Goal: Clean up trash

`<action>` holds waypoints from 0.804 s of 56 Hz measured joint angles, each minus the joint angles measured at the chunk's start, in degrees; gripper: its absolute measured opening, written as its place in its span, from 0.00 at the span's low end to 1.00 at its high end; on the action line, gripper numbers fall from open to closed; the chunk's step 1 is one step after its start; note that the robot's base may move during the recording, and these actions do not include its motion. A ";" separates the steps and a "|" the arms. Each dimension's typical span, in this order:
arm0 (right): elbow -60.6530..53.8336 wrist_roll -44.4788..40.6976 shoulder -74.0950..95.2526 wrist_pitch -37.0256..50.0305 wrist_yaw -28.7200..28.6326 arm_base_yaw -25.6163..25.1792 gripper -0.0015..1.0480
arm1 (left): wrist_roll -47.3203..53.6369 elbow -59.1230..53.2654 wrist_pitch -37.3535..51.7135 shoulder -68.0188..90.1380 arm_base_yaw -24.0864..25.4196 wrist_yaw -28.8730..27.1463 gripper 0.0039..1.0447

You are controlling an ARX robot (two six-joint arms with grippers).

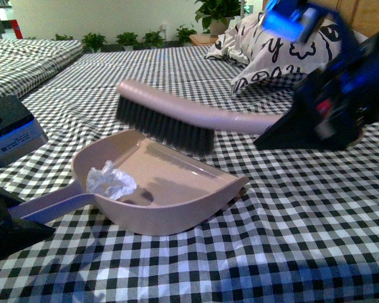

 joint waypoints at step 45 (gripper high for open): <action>-19.71 27.87 -38.99 9.44 1.09 -26.47 0.20 | -23.78 -7.61 30.82 -10.32 2.47 -19.82 0.26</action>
